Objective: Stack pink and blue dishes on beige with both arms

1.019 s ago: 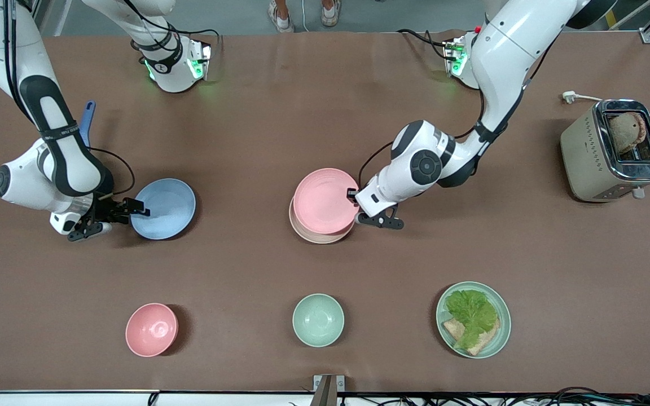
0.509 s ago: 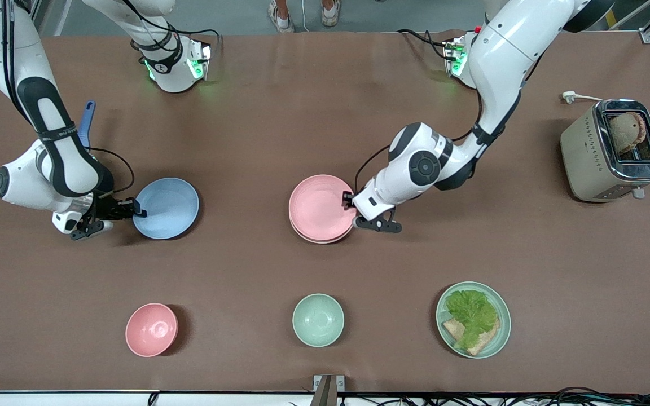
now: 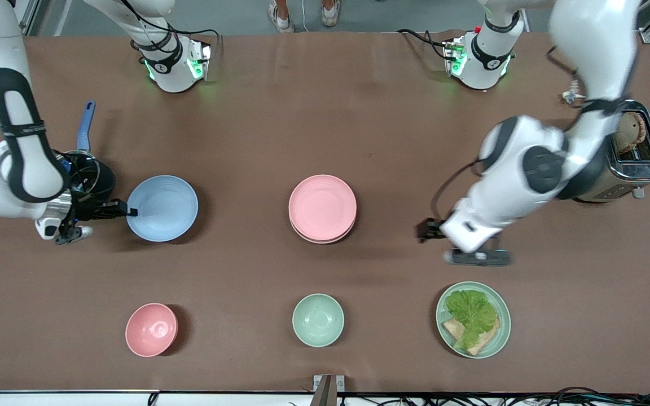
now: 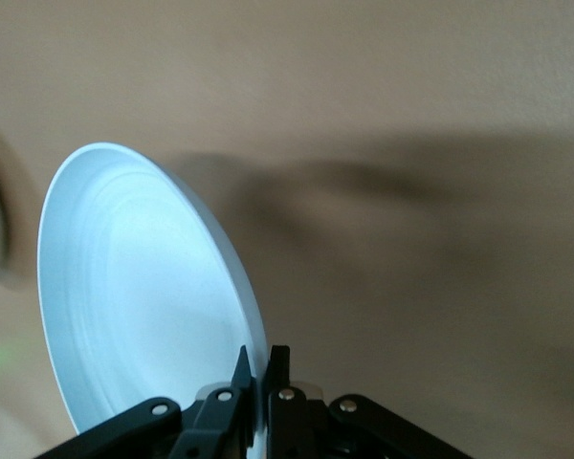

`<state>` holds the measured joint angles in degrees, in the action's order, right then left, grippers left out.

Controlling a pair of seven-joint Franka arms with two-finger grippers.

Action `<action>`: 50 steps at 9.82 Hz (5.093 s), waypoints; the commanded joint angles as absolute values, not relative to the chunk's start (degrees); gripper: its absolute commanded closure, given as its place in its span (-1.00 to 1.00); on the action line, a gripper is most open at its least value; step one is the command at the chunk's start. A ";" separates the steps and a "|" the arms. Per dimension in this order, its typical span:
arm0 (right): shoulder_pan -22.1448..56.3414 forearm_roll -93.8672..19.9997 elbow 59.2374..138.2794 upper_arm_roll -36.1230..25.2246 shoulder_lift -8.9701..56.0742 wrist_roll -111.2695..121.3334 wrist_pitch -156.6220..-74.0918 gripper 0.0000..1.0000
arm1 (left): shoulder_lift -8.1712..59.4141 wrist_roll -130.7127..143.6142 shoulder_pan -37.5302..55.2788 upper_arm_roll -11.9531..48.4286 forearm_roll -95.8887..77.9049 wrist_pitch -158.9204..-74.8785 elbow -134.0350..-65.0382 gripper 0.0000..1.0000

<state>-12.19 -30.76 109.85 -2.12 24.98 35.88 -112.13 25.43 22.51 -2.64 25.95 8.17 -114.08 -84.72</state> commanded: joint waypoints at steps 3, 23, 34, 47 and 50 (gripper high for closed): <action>-4.08 -34.78 105.47 -1.14 21.97 15.96 -108.18 0.99 | 15.50 18.64 -8.52 26.46 10.64 -101.47 -80.07 -1.00; 34.28 -41.04 112.06 -1.05 26.10 -13.54 -140.01 0.70 | -4.75 8.61 0.97 8.00 0.09 -80.16 -90.61 -1.00; 32.52 -7.99 109.36 -21.76 3.55 -17.40 -120.37 -1.00 | -4.39 8.26 -0.26 7.91 -0.35 -80.16 -90.44 -1.00; 0.42 -2.55 75.23 -9.39 2.29 -8.71 -76.65 -1.00 | -6.33 5.98 -1.14 7.91 -0.44 -85.34 -93.70 -1.00; -10.54 -2.20 82.34 2.46 -0.70 -4.31 -78.13 -1.00 | -5.27 6.06 -1.14 7.91 -0.27 -85.25 -91.58 -1.00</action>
<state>-7.93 -1.85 77.95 0.03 1.91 -5.86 -76.86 -5.70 6.99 -0.80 7.98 0.37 -84.84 -90.68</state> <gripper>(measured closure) 0.000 0.000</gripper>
